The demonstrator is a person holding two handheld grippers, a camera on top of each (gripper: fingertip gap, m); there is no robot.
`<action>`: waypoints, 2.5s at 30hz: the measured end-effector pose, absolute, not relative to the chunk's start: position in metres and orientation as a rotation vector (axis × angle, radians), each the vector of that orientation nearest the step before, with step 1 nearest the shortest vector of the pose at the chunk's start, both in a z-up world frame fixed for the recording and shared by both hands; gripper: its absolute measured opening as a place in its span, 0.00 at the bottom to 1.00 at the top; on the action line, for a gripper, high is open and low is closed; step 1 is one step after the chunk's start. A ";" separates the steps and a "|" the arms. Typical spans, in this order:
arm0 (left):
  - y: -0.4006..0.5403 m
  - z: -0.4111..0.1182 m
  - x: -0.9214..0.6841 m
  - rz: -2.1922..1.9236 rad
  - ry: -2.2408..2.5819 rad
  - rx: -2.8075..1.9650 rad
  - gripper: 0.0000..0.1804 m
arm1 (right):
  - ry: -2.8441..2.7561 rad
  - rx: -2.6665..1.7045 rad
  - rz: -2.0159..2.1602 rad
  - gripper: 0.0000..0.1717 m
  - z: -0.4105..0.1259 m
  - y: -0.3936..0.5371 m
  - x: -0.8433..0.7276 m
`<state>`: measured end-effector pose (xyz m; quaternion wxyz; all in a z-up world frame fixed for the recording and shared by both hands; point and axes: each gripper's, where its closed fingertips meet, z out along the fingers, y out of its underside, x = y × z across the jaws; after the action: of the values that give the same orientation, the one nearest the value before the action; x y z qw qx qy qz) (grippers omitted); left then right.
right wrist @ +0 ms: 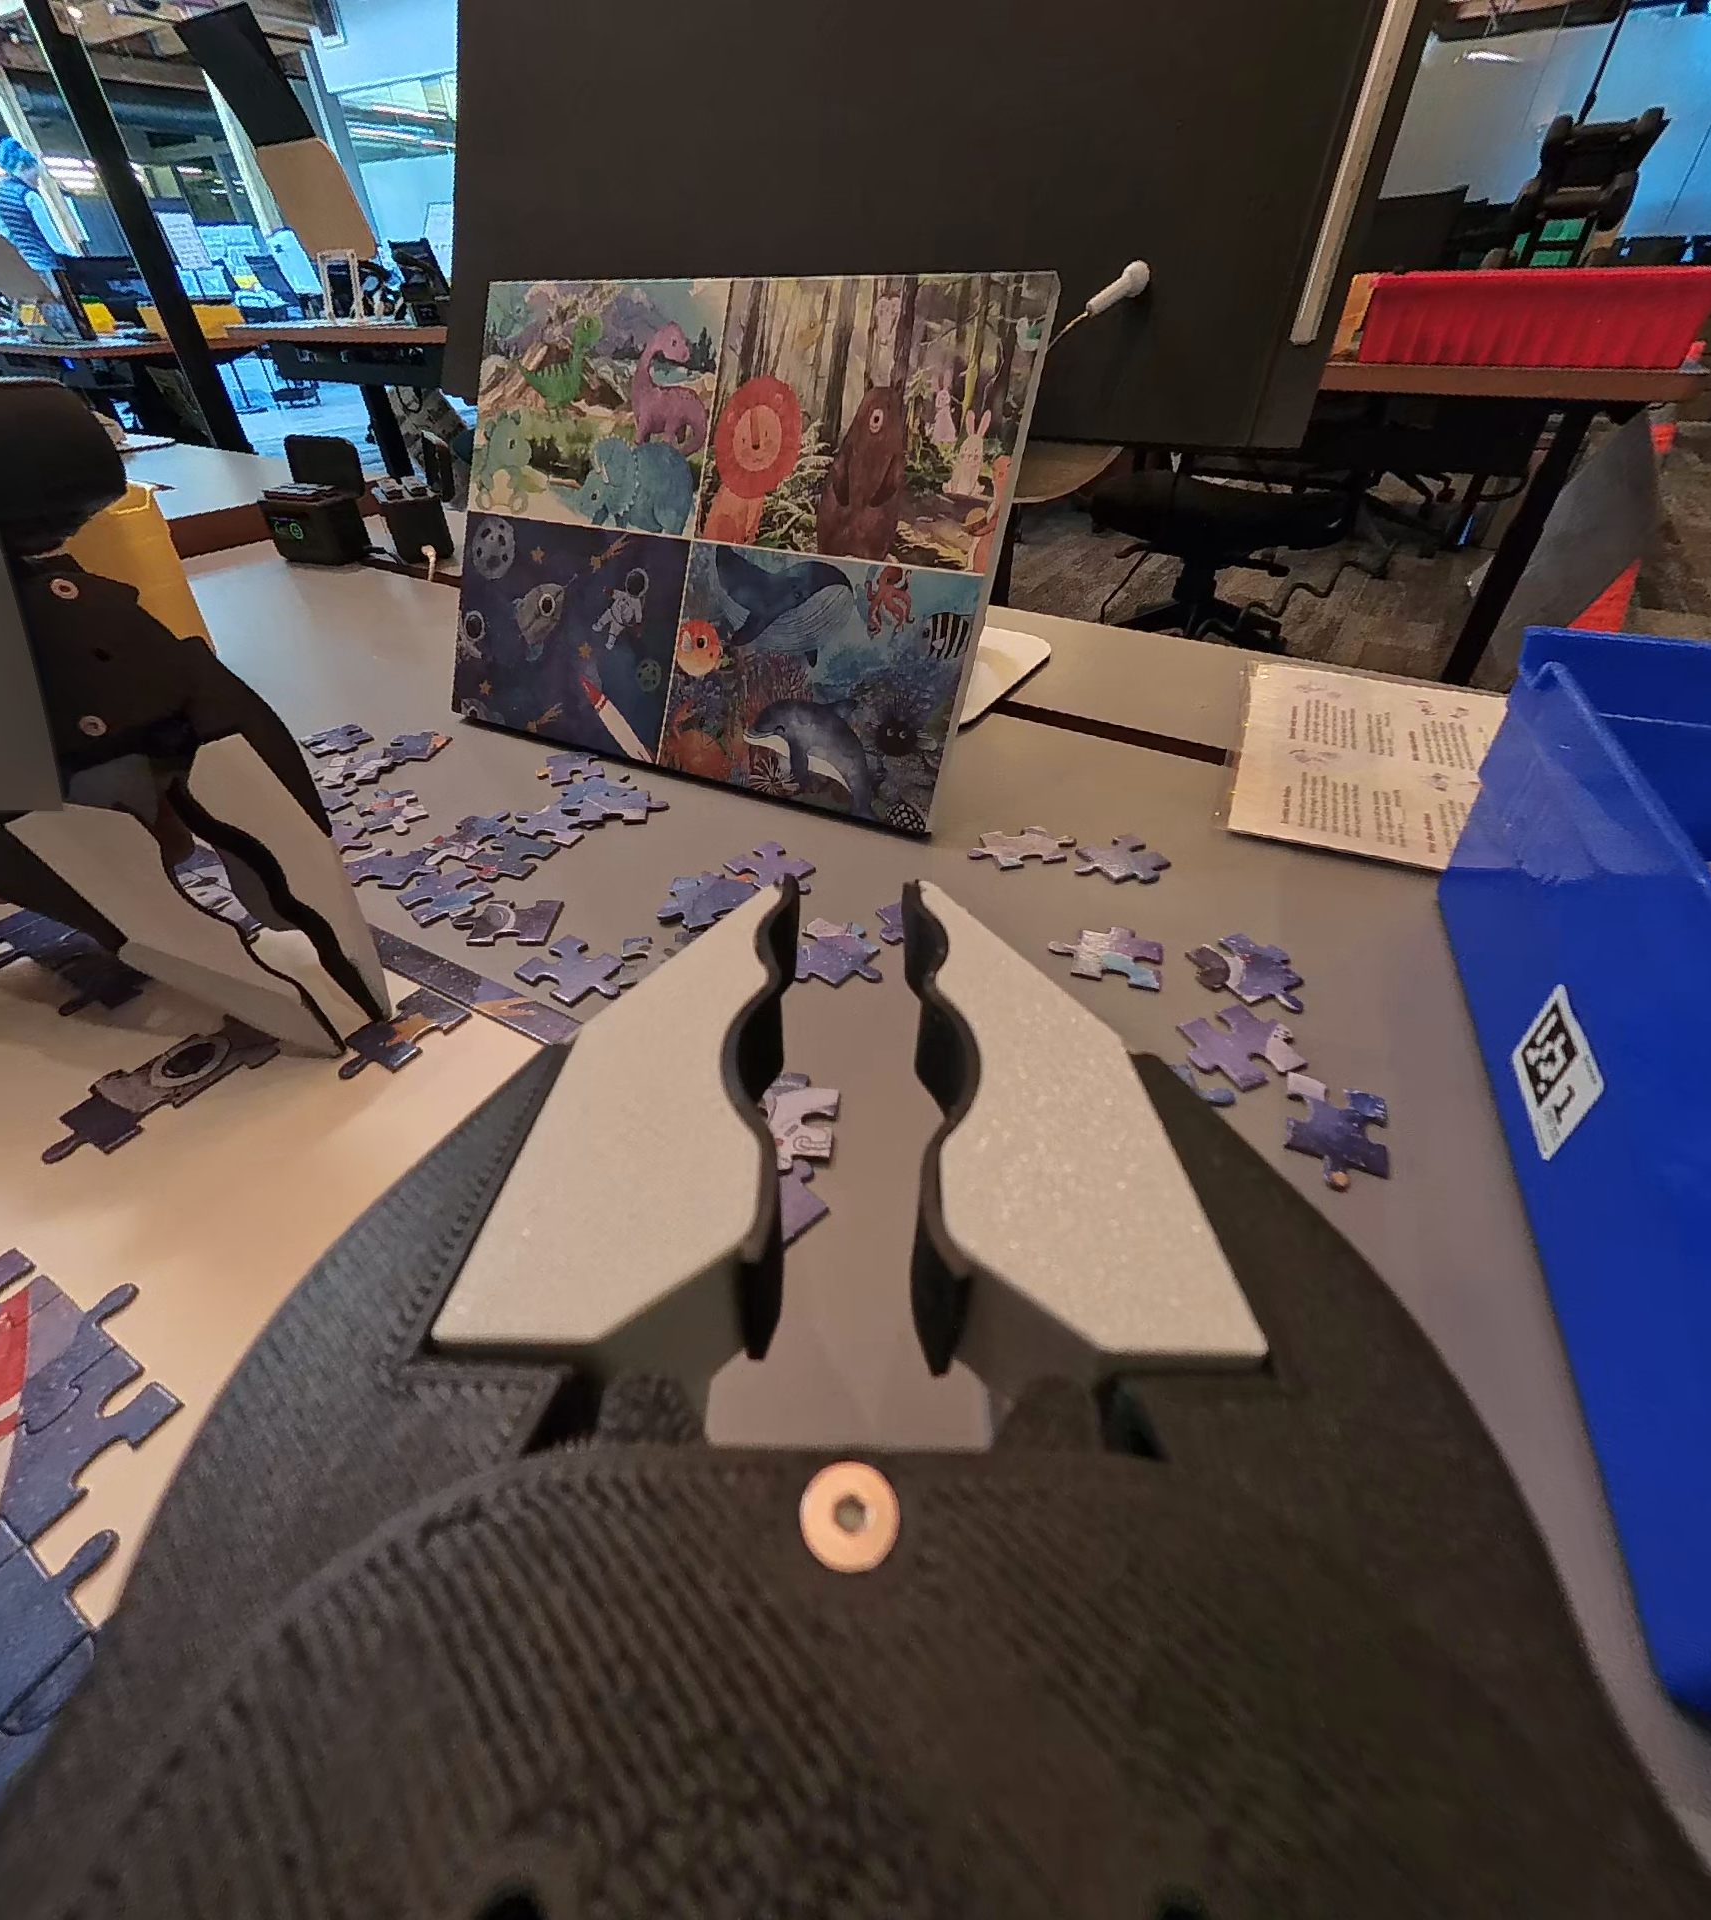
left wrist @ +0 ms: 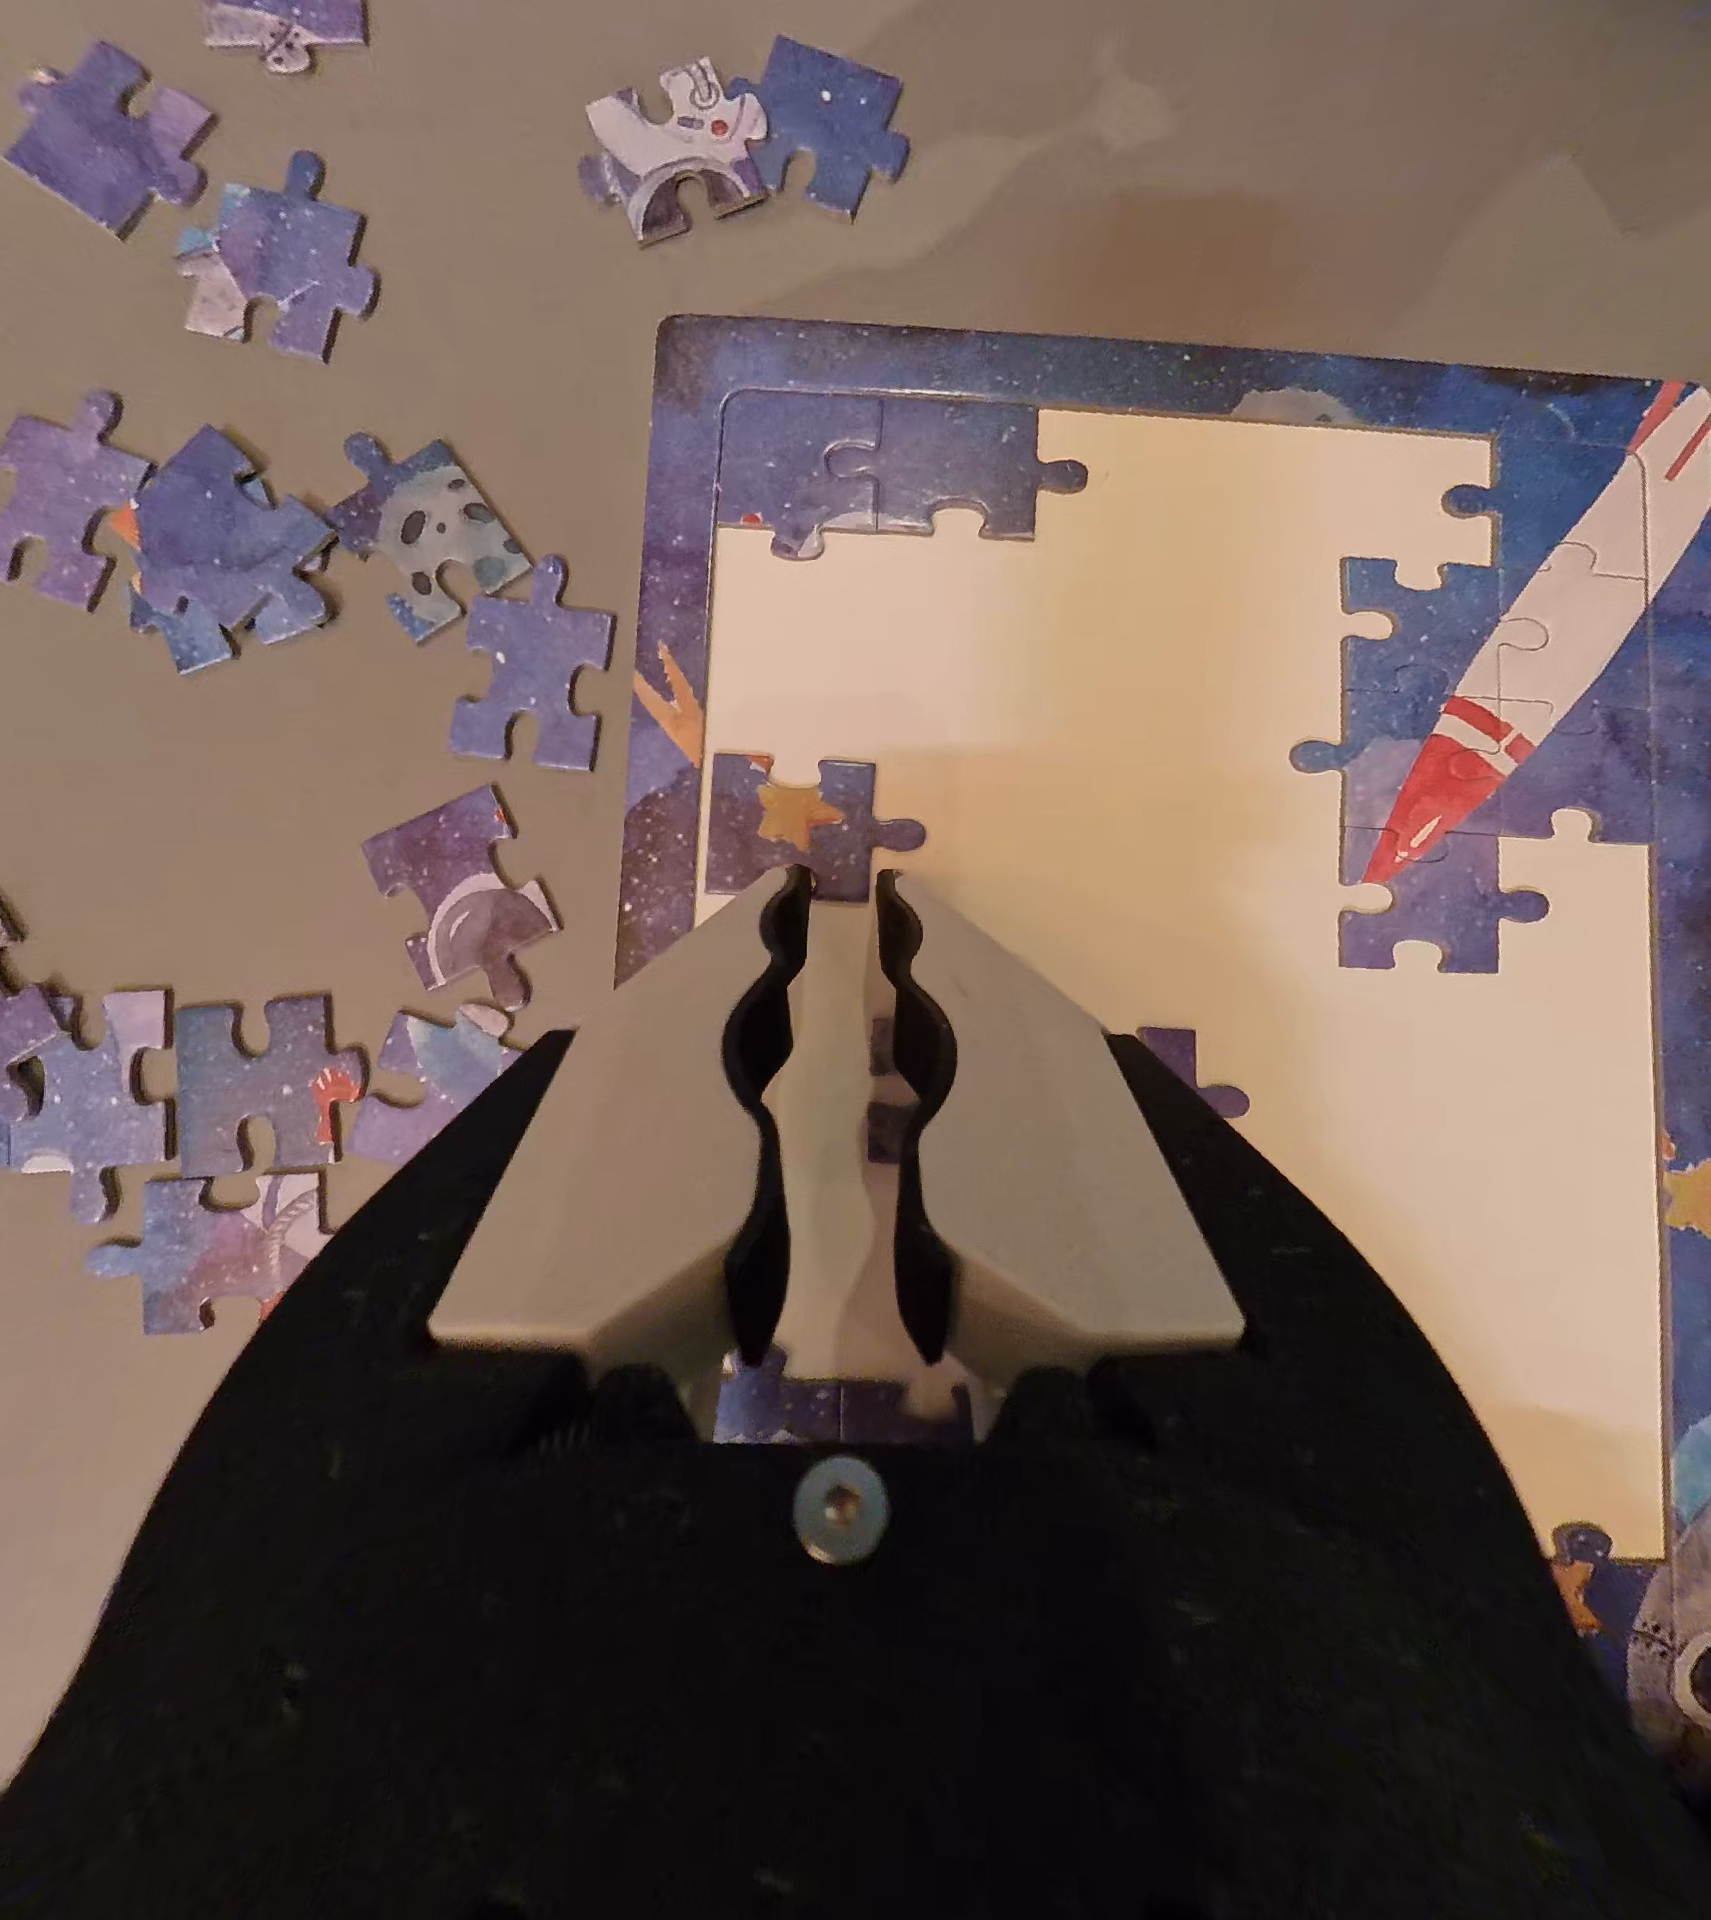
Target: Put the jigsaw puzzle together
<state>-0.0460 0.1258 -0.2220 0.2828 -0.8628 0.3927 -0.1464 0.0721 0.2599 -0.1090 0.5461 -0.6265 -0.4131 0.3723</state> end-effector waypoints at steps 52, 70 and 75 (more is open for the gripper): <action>0.119 -0.217 -0.034 -0.491 1.072 -2.290 0.07 | -0.983 -1.491 0.887 0.10 -0.110 0.260 0.071; 0.122 -0.211 -0.037 -0.463 1.060 -2.263 0.06 | -0.983 -1.490 0.882 0.10 -0.110 0.260 0.071; 0.132 -0.208 -0.040 -0.436 0.961 -2.266 0.23 | -0.985 -1.490 0.882 0.10 -0.111 0.260 0.071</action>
<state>-0.0400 0.1323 -0.2077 0.3154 -0.8602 0.3649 -0.1655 0.0714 0.2599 -0.1106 0.5436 -0.6280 -0.4149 0.3715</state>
